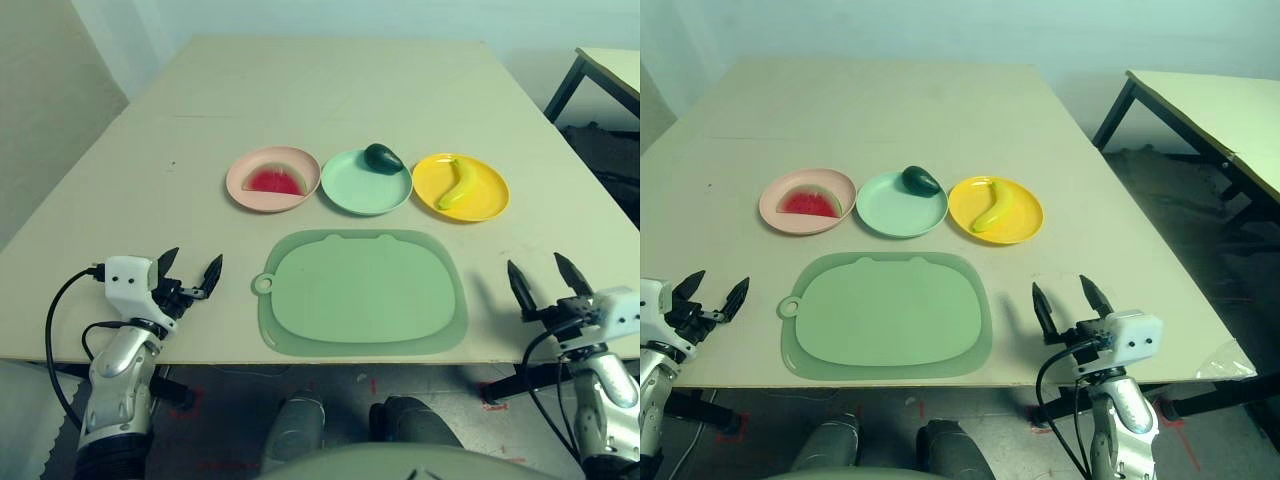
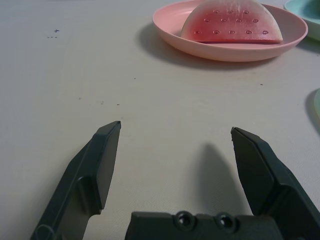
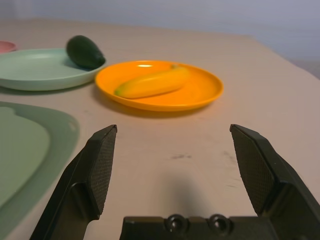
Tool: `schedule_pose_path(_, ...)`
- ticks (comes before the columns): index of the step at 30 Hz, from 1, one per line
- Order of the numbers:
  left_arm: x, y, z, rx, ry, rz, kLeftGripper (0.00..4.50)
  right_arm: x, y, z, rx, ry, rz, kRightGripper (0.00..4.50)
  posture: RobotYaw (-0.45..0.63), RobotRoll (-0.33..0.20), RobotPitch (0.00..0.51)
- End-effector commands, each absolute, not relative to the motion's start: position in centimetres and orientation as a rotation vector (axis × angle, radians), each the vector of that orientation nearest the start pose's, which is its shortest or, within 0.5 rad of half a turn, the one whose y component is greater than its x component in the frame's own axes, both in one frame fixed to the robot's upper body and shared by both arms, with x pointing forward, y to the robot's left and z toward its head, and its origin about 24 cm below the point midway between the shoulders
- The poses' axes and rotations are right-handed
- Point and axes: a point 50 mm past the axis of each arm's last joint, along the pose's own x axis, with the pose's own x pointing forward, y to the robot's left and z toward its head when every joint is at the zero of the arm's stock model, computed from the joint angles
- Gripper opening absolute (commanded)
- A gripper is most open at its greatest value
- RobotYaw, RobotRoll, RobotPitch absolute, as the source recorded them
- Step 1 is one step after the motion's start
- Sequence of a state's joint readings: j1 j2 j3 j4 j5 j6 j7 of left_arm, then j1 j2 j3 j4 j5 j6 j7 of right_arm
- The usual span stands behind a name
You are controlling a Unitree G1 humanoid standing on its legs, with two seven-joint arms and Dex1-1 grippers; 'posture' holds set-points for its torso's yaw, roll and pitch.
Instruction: Place the fruits into color-matched plates.
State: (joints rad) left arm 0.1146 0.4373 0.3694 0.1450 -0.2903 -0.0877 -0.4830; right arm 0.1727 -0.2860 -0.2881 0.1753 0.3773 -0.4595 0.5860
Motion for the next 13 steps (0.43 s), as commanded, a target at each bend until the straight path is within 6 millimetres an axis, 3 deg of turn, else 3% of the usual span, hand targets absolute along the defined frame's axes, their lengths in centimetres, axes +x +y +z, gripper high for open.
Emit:
schedule_pose_path(1,20.12,31.31,4.73,0.152,0.108,-0.039,4.47,19.50,-25.24,4.06,-0.061,-0.205,0.239,4.50,0.20,0.000,0.122)
schedule_pose_path(13,20.02,31.56,5.26,0.167,0.099,-0.030,4.47,19.82,-24.40,3.82,-0.024,-0.197,0.266,4.50,0.21,0.000,0.111)
